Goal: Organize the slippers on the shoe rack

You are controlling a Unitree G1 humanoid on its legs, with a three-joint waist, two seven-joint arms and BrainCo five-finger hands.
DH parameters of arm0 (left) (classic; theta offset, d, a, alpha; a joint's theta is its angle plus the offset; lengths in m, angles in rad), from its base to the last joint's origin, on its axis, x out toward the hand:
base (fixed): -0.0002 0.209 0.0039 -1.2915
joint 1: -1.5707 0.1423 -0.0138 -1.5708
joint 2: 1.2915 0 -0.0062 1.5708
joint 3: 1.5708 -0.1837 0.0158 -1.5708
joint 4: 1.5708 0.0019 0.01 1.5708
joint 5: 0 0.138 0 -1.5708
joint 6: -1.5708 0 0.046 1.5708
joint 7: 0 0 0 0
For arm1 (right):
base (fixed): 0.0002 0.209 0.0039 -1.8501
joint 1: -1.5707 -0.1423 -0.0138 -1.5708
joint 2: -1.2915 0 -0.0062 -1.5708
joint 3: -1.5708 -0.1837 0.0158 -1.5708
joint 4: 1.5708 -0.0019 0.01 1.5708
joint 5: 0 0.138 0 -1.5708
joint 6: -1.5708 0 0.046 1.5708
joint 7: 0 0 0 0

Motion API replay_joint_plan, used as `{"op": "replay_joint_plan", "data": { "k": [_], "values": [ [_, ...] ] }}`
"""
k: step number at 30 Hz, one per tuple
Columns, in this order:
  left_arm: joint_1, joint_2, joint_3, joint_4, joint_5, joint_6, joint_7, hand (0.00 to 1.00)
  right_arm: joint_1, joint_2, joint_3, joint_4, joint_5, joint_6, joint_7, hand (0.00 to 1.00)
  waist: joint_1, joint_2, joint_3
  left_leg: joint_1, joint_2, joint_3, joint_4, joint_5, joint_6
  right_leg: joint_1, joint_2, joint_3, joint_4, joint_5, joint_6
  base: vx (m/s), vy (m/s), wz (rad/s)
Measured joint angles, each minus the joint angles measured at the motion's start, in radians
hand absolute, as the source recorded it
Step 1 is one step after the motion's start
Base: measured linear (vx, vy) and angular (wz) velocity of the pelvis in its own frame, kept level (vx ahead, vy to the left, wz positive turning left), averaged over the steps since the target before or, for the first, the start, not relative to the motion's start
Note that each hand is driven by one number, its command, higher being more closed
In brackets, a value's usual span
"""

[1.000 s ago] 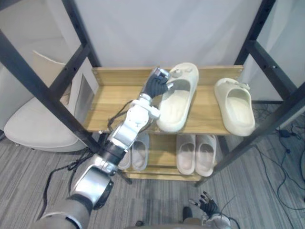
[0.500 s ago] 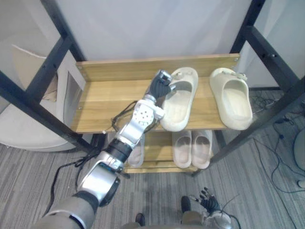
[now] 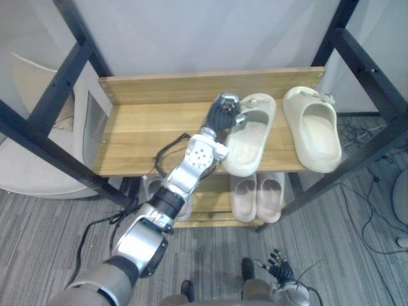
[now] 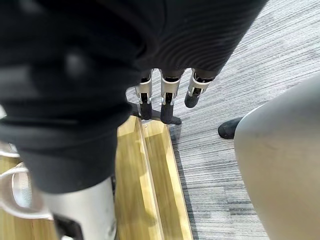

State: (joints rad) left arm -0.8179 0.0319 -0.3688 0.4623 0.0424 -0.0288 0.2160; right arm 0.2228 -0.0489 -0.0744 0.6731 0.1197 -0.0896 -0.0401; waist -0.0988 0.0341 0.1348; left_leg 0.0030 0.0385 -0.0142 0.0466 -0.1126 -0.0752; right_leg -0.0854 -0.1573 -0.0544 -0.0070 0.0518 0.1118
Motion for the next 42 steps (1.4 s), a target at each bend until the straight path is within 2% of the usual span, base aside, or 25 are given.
{"op": "replay_joint_plan", "data": {
  "k": [7, 14, 18, 20, 24, 29, 37, 42],
  "values": [
    [-0.014, -0.016, 0.0, -0.01, -0.039, -0.003, 0.004, 0.0, 0.023, 0.0, 0.0, -0.032, 0.0, 0.0, 0.0, 0.0, 0.008, 0.0, 0.0, 0.001, 0.0, -0.009, 0.007, 0.0, 0.0, 0.01, -0.001, -0.009, 0.001, 0.0, 0.0, -0.02, 0.0, 0.03],
    [0.0, -0.013, 0.045, -0.128, -0.088, -0.014, 0.005, 0.0, 0.024, 0.0, 0.001, -0.027, -0.002, 0.002, 0.001, 0.0, 0.025, 0.0, 0.0, 0.0, 0.0, -0.025, 0.009, 0.001, 0.0, 0.019, -0.002, -0.03, 0.0, 0.0, 0.0, 0.0, -0.003, 0.06],
    [0.1, -0.008, 0.07, -0.22, -0.127, -0.04, 0.02, 0.0, 0.025, 0.0, 0.001, -0.022, -0.003, 0.002, 0.0, 0.0, 0.027, 0.002, -0.002, 0.017, 0.0, -0.049, 0.01, 0.002, 0.0, 0.057, -0.003, -0.052, -0.018, 0.0, 0.0, 0.01, -0.005, 0.15],
    [0.16, -0.008, 0.083, -0.267, -0.152, -0.052, 0.023, 0.0, 0.029, 0.0, 0.002, -0.02, -0.003, 0.001, 0.001, 0.0, 0.038, 0.004, -0.004, 0.016, 0.0, -0.052, 0.011, 0.002, 0.0, 0.059, -0.003, -0.057, -0.02, -0.002, 0.0, -0.01, -0.003, 0.1],
    [0.265, -0.008, 0.097, -0.319, -0.199, -0.054, 0.021, 0.0, 0.03, 0.0, 0.002, -0.014, -0.003, 0.001, 0.0, 0.0, 0.048, 0.004, -0.004, 0.017, -0.001, -0.067, 0.012, 0.003, 0.0, 0.076, -0.006, -0.08, -0.025, -0.002, 0.0, -0.02, -0.003, 0.14],
    [0.38, -0.021, 0.038, -0.379, -0.224, -0.055, -0.001, 0.0, 0.03, -0.002, 0.008, 0.003, -0.003, 0.0, -0.001, 0.0, 0.065, 0.0, -0.009, 0.014, -0.005, -0.083, 0.014, 0.003, 0.0, 0.087, -0.01, -0.101, -0.031, -0.003, 0.001, 0.0, 0.006, 0.1],
    [0.416, -0.054, -0.054, -0.378, -0.24, -0.054, -0.051, 0.0, 0.035, -0.002, 0.011, 0.015, -0.009, 0.0, -0.01, 0.0, 0.074, -0.004, -0.036, -0.003, -0.016, -0.107, 0.024, 0.004, 0.003, 0.09, -0.022, -0.128, -0.031, -0.006, 0.006, 0.0, 0.008, 0.09],
    [0.423, -0.053, -0.1, -0.301, -0.238, -0.052, -0.065, 0.0, 0.033, -0.001, 0.034, 0.026, -0.013, 0.0, -0.018, 0.0, 0.075, -0.013, -0.042, 0.016, -0.011, -0.113, 0.019, 0.005, 0.001, 0.132, -0.014, -0.145, -0.071, 0.009, 0.002, -0.01, -0.005, 0.05]
  ]
}}
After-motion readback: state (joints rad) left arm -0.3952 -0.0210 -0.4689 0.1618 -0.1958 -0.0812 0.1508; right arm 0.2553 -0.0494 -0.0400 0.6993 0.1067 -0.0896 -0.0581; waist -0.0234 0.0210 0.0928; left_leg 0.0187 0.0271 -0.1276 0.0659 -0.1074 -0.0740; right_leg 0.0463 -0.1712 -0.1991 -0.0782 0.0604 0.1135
